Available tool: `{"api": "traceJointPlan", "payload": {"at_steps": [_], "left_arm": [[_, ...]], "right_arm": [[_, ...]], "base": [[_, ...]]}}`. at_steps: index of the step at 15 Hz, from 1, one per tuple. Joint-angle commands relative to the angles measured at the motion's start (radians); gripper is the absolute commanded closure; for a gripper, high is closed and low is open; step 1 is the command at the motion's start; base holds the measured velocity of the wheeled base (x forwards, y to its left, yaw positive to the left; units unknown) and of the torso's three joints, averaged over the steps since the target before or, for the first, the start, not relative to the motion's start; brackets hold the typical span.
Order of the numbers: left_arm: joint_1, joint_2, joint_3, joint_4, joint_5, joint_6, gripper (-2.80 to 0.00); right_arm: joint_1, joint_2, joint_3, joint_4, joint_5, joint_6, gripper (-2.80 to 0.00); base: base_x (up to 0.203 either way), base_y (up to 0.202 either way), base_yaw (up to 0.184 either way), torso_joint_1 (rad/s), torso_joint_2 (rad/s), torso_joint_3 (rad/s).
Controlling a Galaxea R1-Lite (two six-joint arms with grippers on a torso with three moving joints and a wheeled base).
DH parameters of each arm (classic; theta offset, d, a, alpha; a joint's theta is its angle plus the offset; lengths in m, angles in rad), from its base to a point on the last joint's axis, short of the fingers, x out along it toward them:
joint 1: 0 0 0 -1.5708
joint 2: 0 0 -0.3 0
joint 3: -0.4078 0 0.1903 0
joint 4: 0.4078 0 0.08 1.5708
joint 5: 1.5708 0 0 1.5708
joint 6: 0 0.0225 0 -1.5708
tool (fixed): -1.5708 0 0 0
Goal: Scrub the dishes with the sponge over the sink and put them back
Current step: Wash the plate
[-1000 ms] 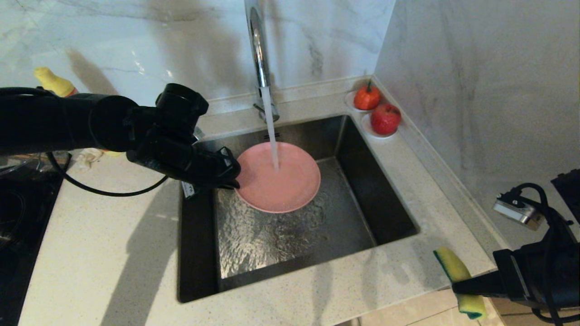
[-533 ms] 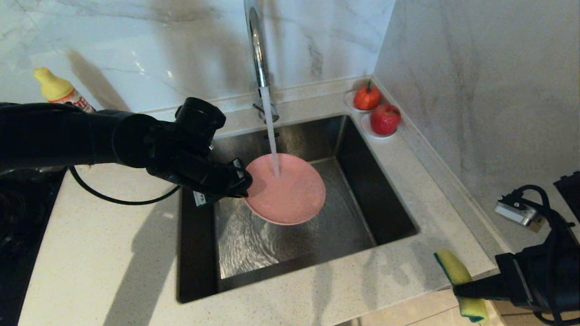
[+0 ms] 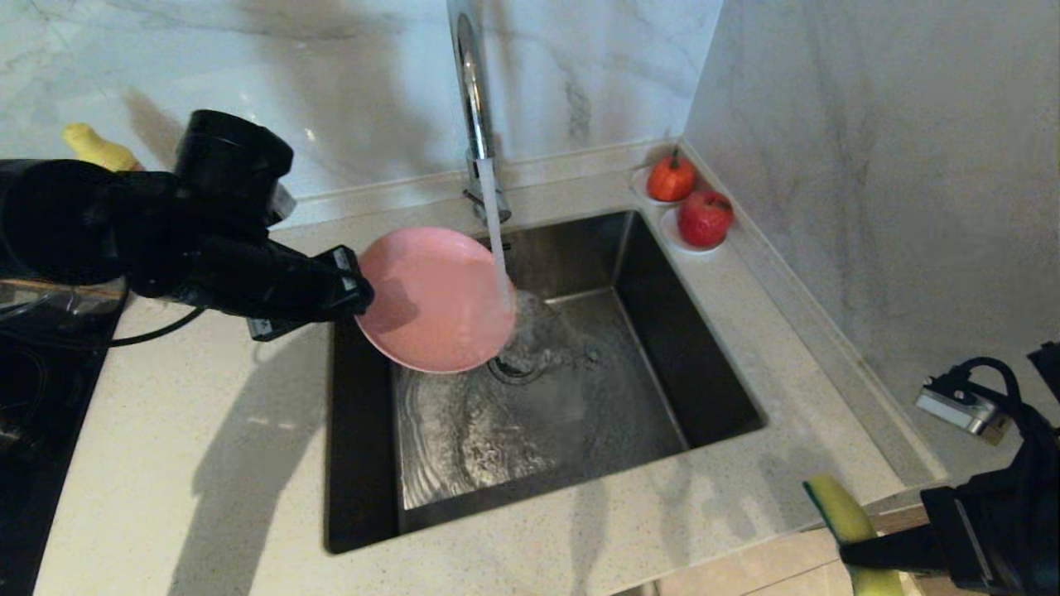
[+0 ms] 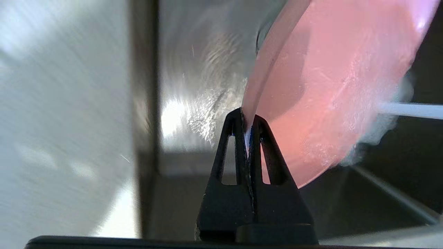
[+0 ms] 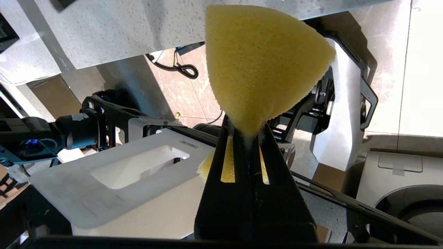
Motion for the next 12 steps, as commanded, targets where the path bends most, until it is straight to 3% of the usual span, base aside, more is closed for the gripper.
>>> {"api": "traceJointPlan", "payload": {"at_steps": [1,4,7,12], "left_arm": [[0.025,-0.120,0.112,-0.123,0.006,0.094,0.00],[0.040,-0.198,0.265,-0.383,0.026,0.213,0.00],[0.062,-0.222,0.352,-0.537,0.082,0.349,0.00],[0.089,-0.274,0.490,-0.895,0.066,0.414,0.00]], "right_arm": [[0.000,-0.007,0.005,0.002,0.001,0.003,0.00],[0.000,-0.010,0.029,0.002,0.001,0.003,0.00],[0.000,-0.019,0.035,0.002,0.000,0.001,0.00],[0.001,-0.027,0.038,0.007,0.002,0.003,0.00]], "base": [[0.000,0.000,0.000,0.000,0.00,0.000],[0.000,0.000,0.000,0.000,0.00,0.000],[0.000,0.000,0.000,0.000,0.00,0.000],[0.000,0.000,0.000,0.000,0.00,0.000]]}}
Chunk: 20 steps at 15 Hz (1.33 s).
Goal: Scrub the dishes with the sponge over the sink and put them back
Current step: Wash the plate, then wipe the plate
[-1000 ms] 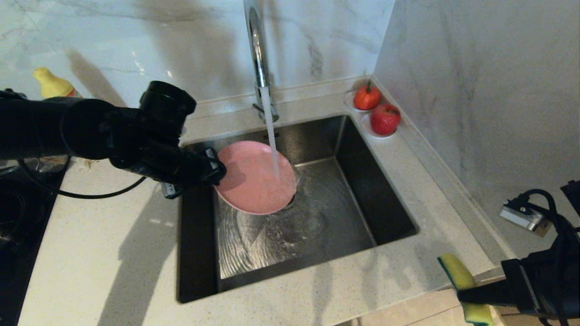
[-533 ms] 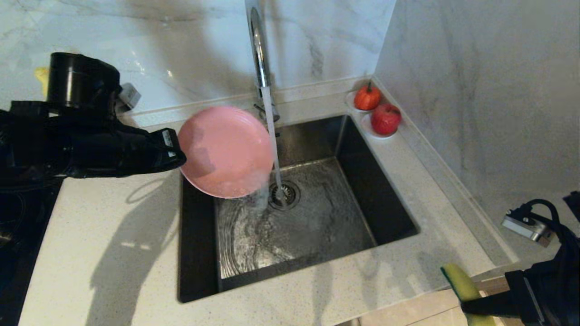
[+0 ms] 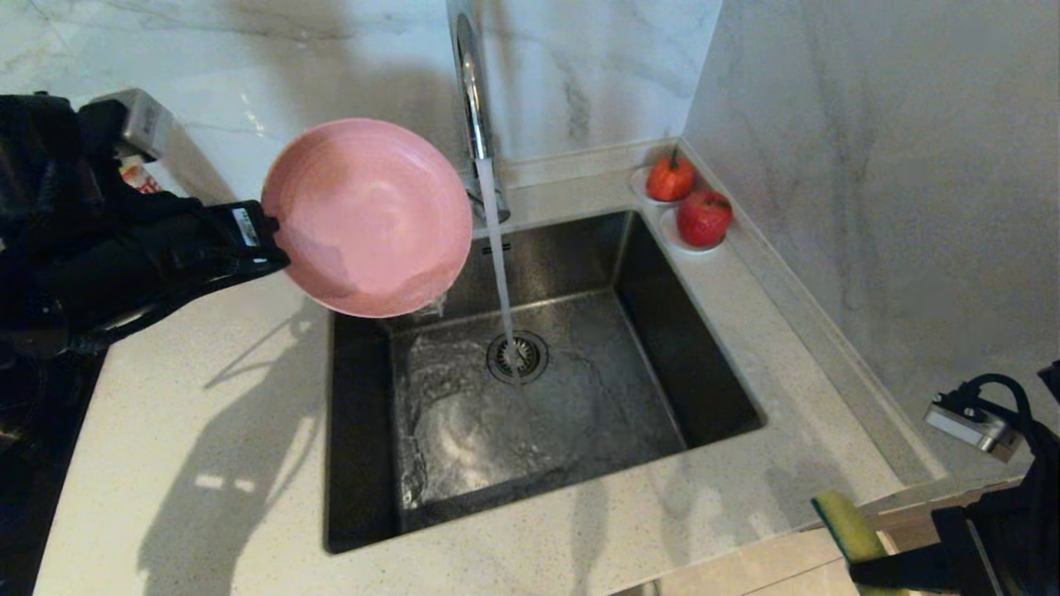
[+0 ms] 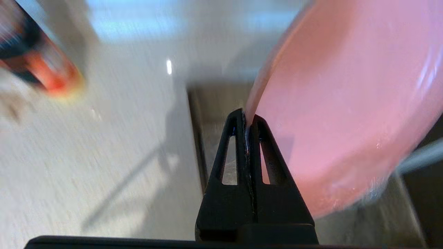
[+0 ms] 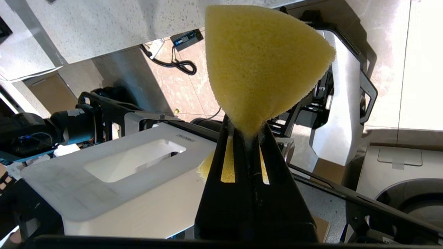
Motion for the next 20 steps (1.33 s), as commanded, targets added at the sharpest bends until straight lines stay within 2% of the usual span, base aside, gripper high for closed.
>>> {"api": "traceJointPlan", "payload": {"at_steps": [1,4,7,11,13,16,18,20], "left_arm": [[0.006,-0.028,0.077,-0.199,-0.015,0.013,0.00],[0.006,-0.074,0.147,-0.298,-0.086,0.057,0.00],[0.006,-0.154,0.161,-0.293,-0.163,0.053,0.00],[0.004,-0.222,0.164,-0.217,-0.178,0.052,0.00],[-0.009,-0.244,0.166,-0.159,-0.206,0.046,0.00],[-0.038,-0.293,0.152,-0.109,-0.211,0.033,0.00],[-0.037,-0.340,0.162,-0.081,-0.211,0.059,0.00],[-0.036,-0.389,0.190,-0.074,-0.223,0.117,0.00]], "right_arm": [[0.001,-0.002,-0.003,0.005,0.004,0.002,0.00],[0.001,0.011,-0.007,0.008,0.012,0.004,0.00],[0.012,-0.007,-0.036,0.025,0.054,0.008,0.00],[0.021,-0.037,-0.147,0.134,0.163,0.013,0.00],[0.024,-0.055,-0.178,0.165,0.186,0.014,0.00],[0.026,-0.105,-0.261,0.300,0.217,0.015,0.00],[0.026,-0.130,-0.258,0.325,0.218,0.018,0.00],[0.024,-0.146,-0.253,0.334,0.214,0.019,0.00]], "base": [[0.000,0.000,0.000,0.000,0.00,0.000],[0.000,0.000,0.000,0.000,0.00,0.000],[0.000,0.000,0.000,0.000,0.00,0.000],[0.000,0.000,0.000,0.000,0.00,0.000],[0.000,0.000,0.000,0.000,0.00,0.000],[0.000,0.000,0.000,0.000,0.00,0.000],[0.000,0.000,0.000,0.000,0.00,0.000],[0.000,0.000,0.000,0.000,0.00,0.000]]}}
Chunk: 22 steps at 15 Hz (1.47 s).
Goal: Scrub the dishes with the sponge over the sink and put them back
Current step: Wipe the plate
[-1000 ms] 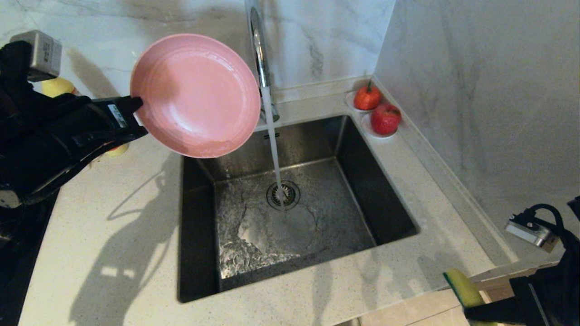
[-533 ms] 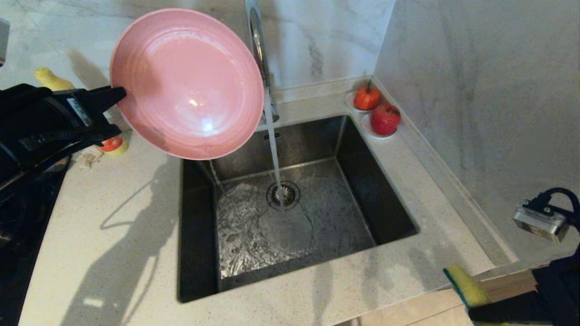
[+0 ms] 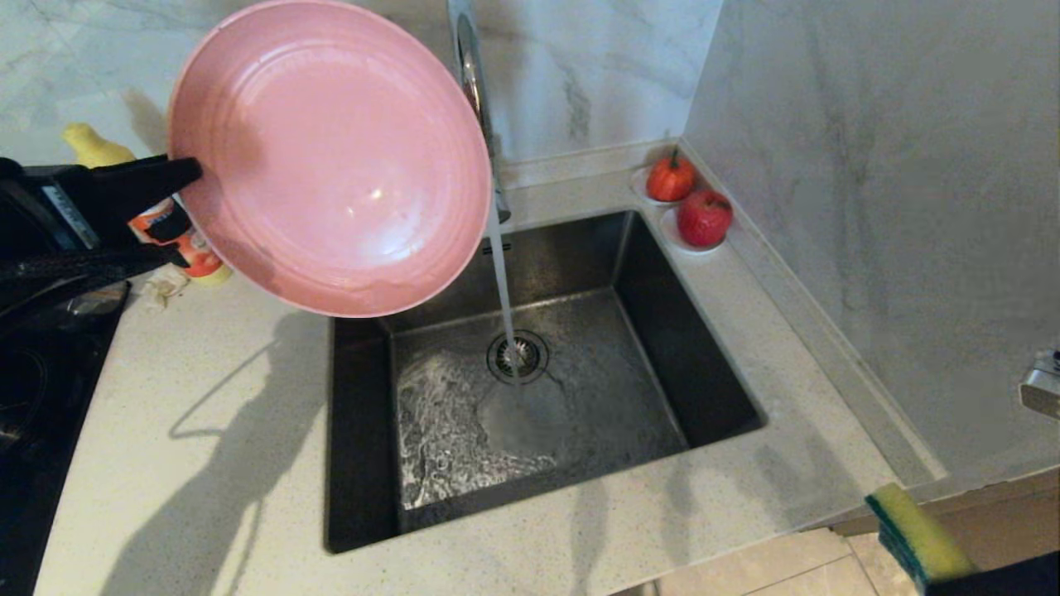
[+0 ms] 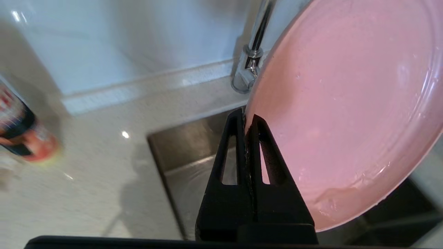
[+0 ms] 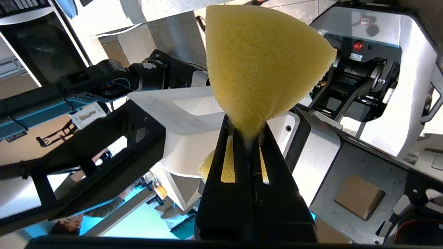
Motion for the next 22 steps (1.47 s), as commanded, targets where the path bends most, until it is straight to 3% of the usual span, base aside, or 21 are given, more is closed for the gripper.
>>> {"api": "traceJointPlan", "payload": {"at_steps": [1,3,7,12,18,22], "left_arm": [[-0.001,-0.067,0.029,0.001,-0.040,0.023,0.00],[-0.002,-0.086,0.027,0.002,-0.074,0.009,0.00],[-0.070,-0.088,0.022,0.016,-0.076,-0.001,0.00],[-0.146,-0.029,-0.019,0.088,-0.054,-0.003,0.00],[-0.324,0.133,-0.092,0.089,0.119,0.005,0.00],[-0.398,0.220,-0.138,0.061,0.196,0.005,0.00]], "right_arm": [[-0.001,-0.024,0.004,0.008,0.004,0.000,0.00],[0.001,-0.027,0.003,0.009,0.005,-0.003,0.00],[0.003,-0.026,-0.076,0.014,0.007,-0.003,0.00],[0.168,0.010,-0.231,0.048,-0.002,0.000,0.00],[0.320,0.104,-0.381,0.053,-0.019,0.000,0.00],[0.413,0.207,-0.533,0.120,-0.141,0.002,0.00]], "base": [[0.000,0.000,0.000,0.000,0.00,0.000],[0.000,0.000,0.000,0.000,0.00,0.000],[0.000,0.000,0.000,0.000,0.00,0.000],[0.000,0.000,0.000,0.000,0.00,0.000],[0.000,0.000,0.000,0.000,0.00,0.000],[0.000,0.000,0.000,0.000,0.00,0.000]]}}
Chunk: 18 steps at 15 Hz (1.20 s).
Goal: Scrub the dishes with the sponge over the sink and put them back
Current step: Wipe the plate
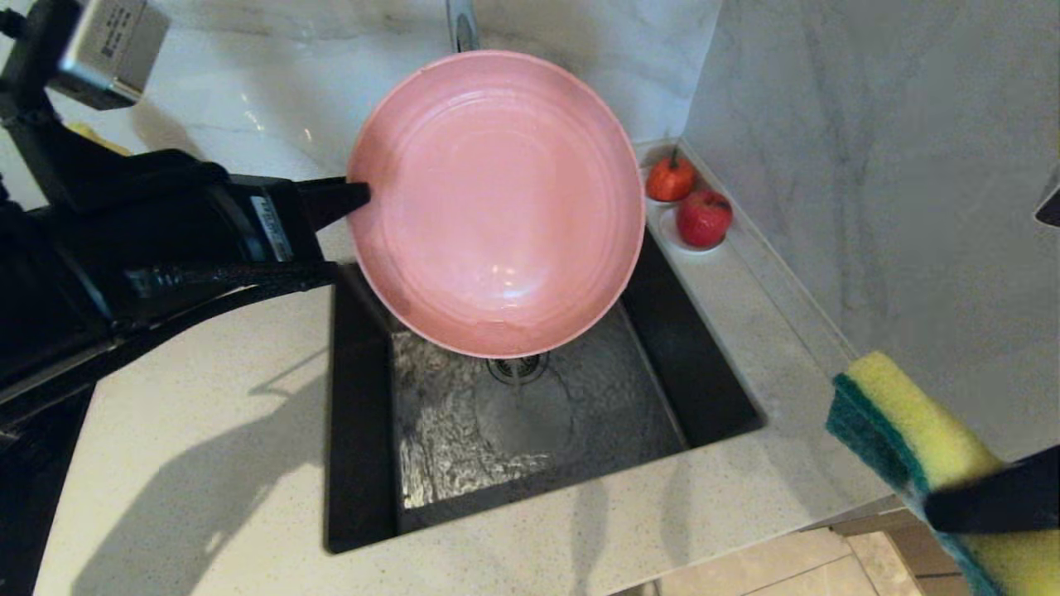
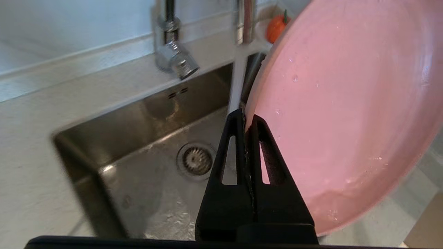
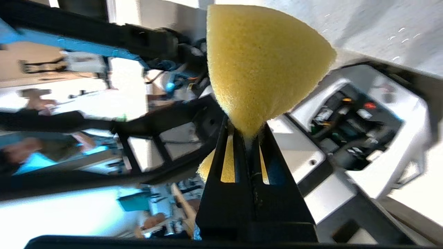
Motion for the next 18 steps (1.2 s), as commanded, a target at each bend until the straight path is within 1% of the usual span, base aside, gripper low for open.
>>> {"api": "traceJointPlan", "payload": {"at_steps": [1,2,3,5,7,9,10,12,15,16,18], "left_arm": [[-0.043,0.075,-0.011,-0.027,0.034,-0.002,0.00],[-0.057,0.093,-0.012,-0.037,0.063,-0.002,0.00],[-0.067,0.113,-0.015,-0.051,0.081,-0.002,0.00],[-0.081,0.139,-0.022,-0.068,0.092,-0.003,0.00],[-0.085,0.154,-0.030,-0.072,0.102,-0.004,0.00],[-0.089,0.174,-0.042,-0.076,0.138,-0.008,0.00],[-0.089,0.184,-0.041,-0.093,0.141,-0.008,0.00],[-0.090,0.206,-0.041,-0.128,0.157,-0.006,0.00],[-0.106,0.226,-0.036,-0.180,0.179,0.001,0.00],[-0.113,0.226,-0.035,-0.183,0.184,0.003,0.00],[-0.124,0.225,-0.024,-0.195,0.203,0.022,0.00]], "right_arm": [[0.047,0.091,-0.087,0.027,-0.052,0.003,0.00],[0.064,0.116,-0.114,0.032,-0.076,0.004,0.00],[0.089,0.145,-0.142,0.042,-0.124,0.004,0.00],[0.144,0.200,-0.203,0.060,-0.244,0.012,0.00],[0.178,0.262,-0.286,0.066,-0.334,0.052,0.00],[0.189,0.337,-0.393,0.100,-0.399,0.100,0.00],[0.194,0.374,-0.425,0.111,-0.430,0.125,0.00],[0.209,0.418,-0.424,0.113,-0.447,0.145,0.00],[0.231,0.461,-0.424,0.105,-0.443,0.153,0.00],[0.242,0.477,-0.423,0.095,-0.442,0.176,0.00],[0.246,0.496,-0.425,0.068,-0.446,0.185,0.00]], "base": [[0.000,0.000,0.000,0.000,0.00,0.000],[0.000,0.000,0.000,0.000,0.00,0.000],[0.000,0.000,0.000,0.000,0.00,0.000],[0.000,0.000,0.000,0.000,0.00,0.000],[0.000,0.000,0.000,0.000,0.00,0.000],[0.000,0.000,0.000,0.000,0.00,0.000],[0.000,0.000,0.000,0.000,0.00,0.000],[0.000,0.000,0.000,0.000,0.00,0.000],[0.000,0.000,0.000,0.000,0.00,0.000],[0.000,0.000,0.000,0.000,0.00,0.000],[0.000,0.000,0.000,0.000,0.00,0.000]]}}
